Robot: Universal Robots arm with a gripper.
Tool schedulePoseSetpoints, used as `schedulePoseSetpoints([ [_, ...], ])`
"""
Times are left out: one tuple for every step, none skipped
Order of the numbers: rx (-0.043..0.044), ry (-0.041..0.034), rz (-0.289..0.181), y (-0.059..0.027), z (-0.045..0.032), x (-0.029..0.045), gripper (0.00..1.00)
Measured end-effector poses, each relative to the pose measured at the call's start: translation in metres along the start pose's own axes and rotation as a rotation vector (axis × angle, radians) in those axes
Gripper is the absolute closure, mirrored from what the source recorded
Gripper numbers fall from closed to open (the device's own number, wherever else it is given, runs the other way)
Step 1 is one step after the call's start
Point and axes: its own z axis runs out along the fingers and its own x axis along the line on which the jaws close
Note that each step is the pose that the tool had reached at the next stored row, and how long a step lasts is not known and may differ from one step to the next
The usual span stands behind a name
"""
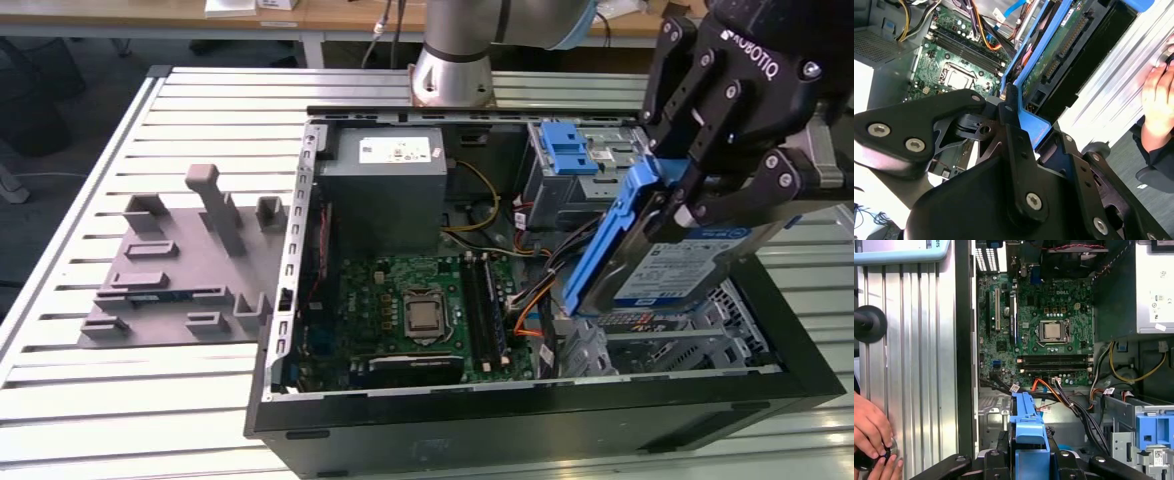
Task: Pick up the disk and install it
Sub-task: 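Insert the disk into the insertion slot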
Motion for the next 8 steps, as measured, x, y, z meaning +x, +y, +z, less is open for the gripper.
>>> schedulePoseSetpoints([
  [0.0,0.0,0.0,-0.0006,0.0001,0.0,0.63],
  [0.0,0.0,0.0,-0.0011,0.0003,0.0001,0.63],
  [0.0,0.0,0.0,-0.0015,0.0006,0.0001,0.63],
  [0.0,0.0,0.0,-0.0019,0.0008,0.0002,0.63],
  [0.0,-0.0001,0.0,-0.0025,0.0011,0.0004,0.63],
  [0.0,-0.0001,0.0,-0.0032,0.0014,0.0005,0.63],
  [0.0,0.0,0.0,-0.0042,0.0017,0.0005,0.63],
  [0.0,0.0001,0.0,-0.0052,0.002,0.0005,0.63],
])
